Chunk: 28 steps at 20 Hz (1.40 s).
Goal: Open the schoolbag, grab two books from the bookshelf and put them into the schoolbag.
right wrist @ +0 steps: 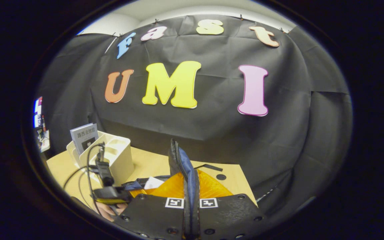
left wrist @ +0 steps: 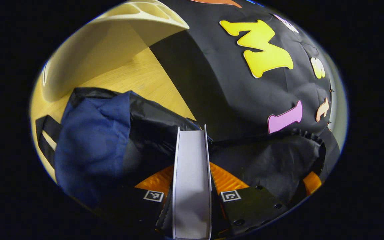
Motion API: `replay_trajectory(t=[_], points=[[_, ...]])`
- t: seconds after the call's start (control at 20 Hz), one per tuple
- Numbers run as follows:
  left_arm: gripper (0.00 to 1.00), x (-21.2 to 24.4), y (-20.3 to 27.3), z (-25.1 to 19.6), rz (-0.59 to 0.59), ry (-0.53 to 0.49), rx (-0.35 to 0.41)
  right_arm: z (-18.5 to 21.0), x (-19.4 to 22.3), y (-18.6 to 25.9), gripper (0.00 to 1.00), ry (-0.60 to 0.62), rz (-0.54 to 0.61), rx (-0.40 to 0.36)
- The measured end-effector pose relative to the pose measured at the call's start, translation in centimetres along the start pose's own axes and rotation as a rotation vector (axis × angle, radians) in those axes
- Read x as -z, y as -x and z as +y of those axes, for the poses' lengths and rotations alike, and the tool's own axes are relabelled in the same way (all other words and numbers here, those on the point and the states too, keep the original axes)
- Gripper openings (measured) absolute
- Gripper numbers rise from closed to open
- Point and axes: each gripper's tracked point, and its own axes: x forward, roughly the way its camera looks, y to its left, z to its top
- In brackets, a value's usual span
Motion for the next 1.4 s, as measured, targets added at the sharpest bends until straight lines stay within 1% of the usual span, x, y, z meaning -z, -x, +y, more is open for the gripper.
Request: replay_trajectory(t=[0.05,0.15,0.2,0.3,0.35,0.4,0.45,0.5,0.55,0.6,0.65,0.75,0.8,0.85,1.1,1.3,1.4], points=[[0.48,0.8,-0.6,-0.2,0.010,0.006,0.011,0.2,-0.3,0.1,0.02,-0.005,-0.013,-0.002],[0.48,1.4,-1.5,-0.3,-0.007,-0.009,0.016,0.6,-0.1,0.2,0.04,-0.017,-0.015,-0.004],[0.48,1.5,-1.8,-0.4,-0.017,-0.028,0.012,0.7,0.1,0.0,0.02,-0.025,-0.011,-0.008],[0.49,1.7,-1.8,-0.1,-0.018,-0.092,-0.014,0.5,0.4,-0.1,0.02,-0.030,-0.005,-0.002],[0.50,1.5,-1.9,0.7,-0.016,-0.135,-0.069,0.3,0.5,-0.1,0.02,-0.029,-0.004,0.000],[0.57,1.5,-2.0,2.3,0.005,-0.184,-0.156,0.3,0.9,-0.2,0.02,-0.032,0.004,0.005],[0.65,1.7,-2.2,3.8,0.041,-0.216,-0.223,0.2,1.3,-0.3,0.02,-0.035,0.015,0.005],[0.77,2.0,-2.1,4.4,0.083,-0.224,-0.241,0.2,1.7,-0.5,0.02,-0.038,0.024,0.004],[0.92,1.6,-1.8,4.2,0.099,-0.216,-0.237,0.1,2.0,-0.5,0.02,-0.040,0.033,0.008],[0.86,1.5,-1.4,4.5,0.132,-0.230,-0.260,0.0,2.3,-0.6,0.02,-0.044,0.038,0.012],[0.88,1.2,-1.1,4.6,0.159,-0.258,-0.282,-0.1,2.3,-0.6,0.02,-0.048,0.039,0.014],[0.88,0.4,0.0,5.4,0.183,-0.348,-0.328,-0.6,2.7,-0.3,0.02,-0.049,0.044,0.031],[0.96,0.1,0.8,5.5,0.185,-0.394,-0.341,-0.7,2.8,-0.2,0.02,-0.055,0.044,0.038],[0.88,-0.3,1.5,5.5,0.183,-0.431,-0.348,-0.8,2.8,-0.1,0.02,-0.057,0.046,0.044],[0.88,-2.3,5.6,6.3,0.182,-0.574,-0.399,-0.7,3.7,-0.2,0.02,-0.029,0.051,0.068],[0.88,-4.0,9.5,7.2,0.192,-0.682,-0.411,-0.1,4.3,-0.3,0.02,-0.028,0.061,0.070],[0.88,-5.5,11.7,8.1,0.166,-0.715,-0.455,0.3,4.5,-0.2,0.02,-0.027,0.066,0.068]])
